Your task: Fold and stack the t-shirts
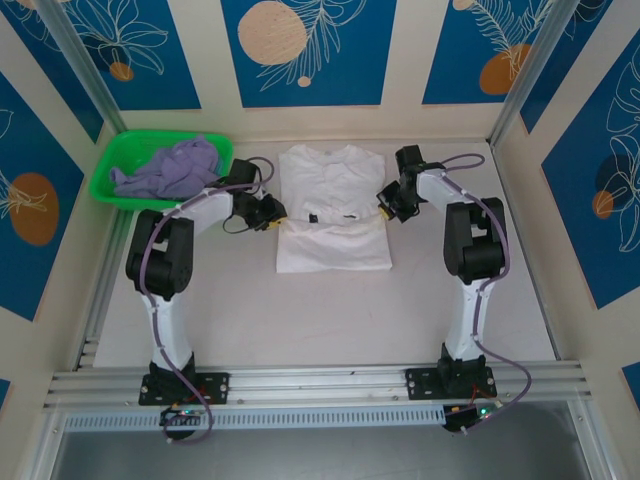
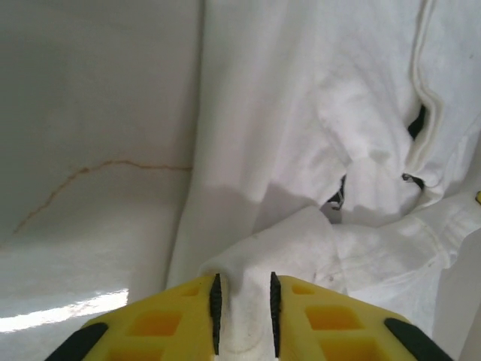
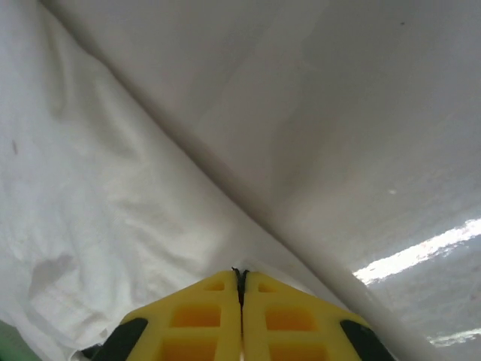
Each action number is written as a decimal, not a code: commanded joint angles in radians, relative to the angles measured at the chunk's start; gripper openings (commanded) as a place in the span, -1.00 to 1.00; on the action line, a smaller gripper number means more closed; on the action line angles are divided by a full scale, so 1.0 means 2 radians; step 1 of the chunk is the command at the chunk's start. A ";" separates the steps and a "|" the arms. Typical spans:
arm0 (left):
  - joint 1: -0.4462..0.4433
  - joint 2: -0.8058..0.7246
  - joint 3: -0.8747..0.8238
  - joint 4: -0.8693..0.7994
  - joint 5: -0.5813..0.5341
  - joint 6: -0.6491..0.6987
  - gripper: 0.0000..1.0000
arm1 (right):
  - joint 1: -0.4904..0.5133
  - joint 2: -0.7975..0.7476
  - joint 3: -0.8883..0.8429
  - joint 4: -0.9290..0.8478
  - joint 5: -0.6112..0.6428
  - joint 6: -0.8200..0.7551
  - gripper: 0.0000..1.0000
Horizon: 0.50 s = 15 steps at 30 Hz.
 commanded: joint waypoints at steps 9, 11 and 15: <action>0.005 -0.094 0.010 -0.035 -0.066 0.020 0.35 | -0.018 -0.150 -0.101 0.066 -0.055 -0.053 0.24; -0.011 -0.129 -0.030 -0.017 -0.078 0.016 0.25 | -0.005 -0.199 -0.170 0.119 -0.088 -0.066 0.20; -0.074 -0.165 -0.098 0.019 -0.085 0.014 -0.24 | 0.017 -0.261 -0.295 0.225 -0.165 -0.070 -0.09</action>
